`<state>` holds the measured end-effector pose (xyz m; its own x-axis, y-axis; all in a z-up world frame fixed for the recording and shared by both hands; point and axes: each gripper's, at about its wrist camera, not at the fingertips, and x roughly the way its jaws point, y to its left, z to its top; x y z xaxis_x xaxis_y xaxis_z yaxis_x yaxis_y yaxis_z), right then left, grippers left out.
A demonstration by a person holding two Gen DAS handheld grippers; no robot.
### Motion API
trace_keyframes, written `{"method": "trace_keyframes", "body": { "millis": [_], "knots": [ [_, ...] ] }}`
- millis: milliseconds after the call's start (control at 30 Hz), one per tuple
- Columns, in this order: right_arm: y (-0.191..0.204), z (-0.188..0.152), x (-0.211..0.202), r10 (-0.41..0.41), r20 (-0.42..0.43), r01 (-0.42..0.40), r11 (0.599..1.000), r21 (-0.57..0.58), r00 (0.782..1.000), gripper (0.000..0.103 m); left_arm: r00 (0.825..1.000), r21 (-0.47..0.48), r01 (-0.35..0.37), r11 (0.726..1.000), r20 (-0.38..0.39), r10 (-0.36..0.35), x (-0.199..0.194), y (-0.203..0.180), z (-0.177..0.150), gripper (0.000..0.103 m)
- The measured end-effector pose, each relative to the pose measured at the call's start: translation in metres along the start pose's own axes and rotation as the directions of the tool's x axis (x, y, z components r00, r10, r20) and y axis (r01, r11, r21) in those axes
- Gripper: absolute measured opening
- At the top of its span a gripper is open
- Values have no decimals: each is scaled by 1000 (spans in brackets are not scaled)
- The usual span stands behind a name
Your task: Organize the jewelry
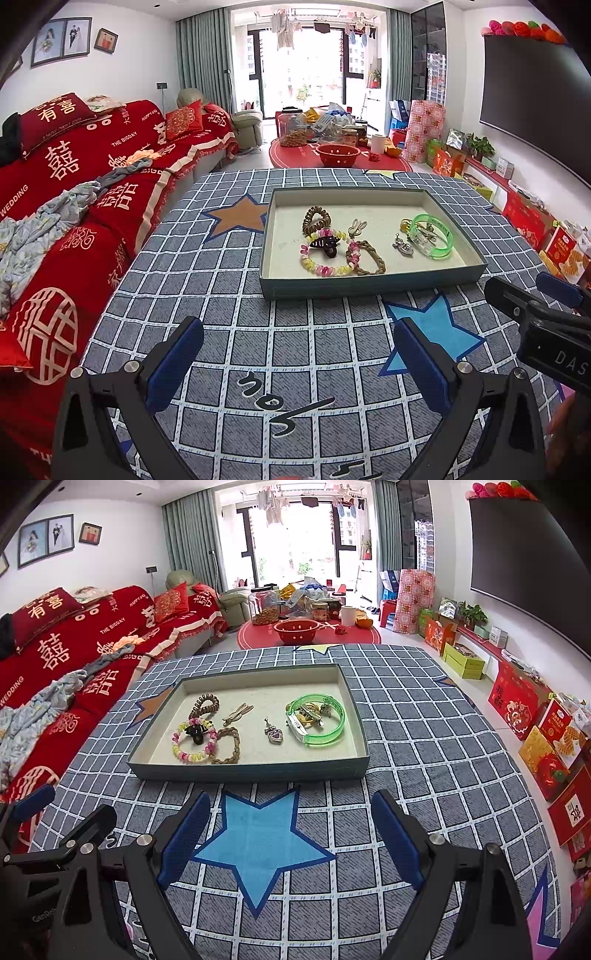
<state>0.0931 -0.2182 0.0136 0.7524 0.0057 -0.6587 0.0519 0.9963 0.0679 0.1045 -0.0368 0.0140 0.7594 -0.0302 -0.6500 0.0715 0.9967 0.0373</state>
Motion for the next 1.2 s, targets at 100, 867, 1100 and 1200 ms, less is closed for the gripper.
{"method": "trace_keyframes", "body": {
  "millis": [100, 867, 1100, 1200],
  "knots": [
    [0, 0, 0, 0, 0, 0, 1000, 1, 1000, 91, 1000, 1, 2, 1000, 0, -2, -1, 0, 0, 103],
    [6, 0, -2, 6, -1, -6, 1000, 4, 1000, 91, 1000, 0, 1, 1000, -1, -1, 0, 0, 1, 103],
    [4, 0, -2, 7, -2, -7, 1000, 6, 1000, 91, 1000, 0, 2, 1000, -1, -2, 0, 0, 1, 103],
    [4, 0, -2, 8, -2, -8, 1000, 5, 1000, 91, 1000, -1, -2, 1000, -1, 2, 0, 0, 1, 103]
  ]
}}
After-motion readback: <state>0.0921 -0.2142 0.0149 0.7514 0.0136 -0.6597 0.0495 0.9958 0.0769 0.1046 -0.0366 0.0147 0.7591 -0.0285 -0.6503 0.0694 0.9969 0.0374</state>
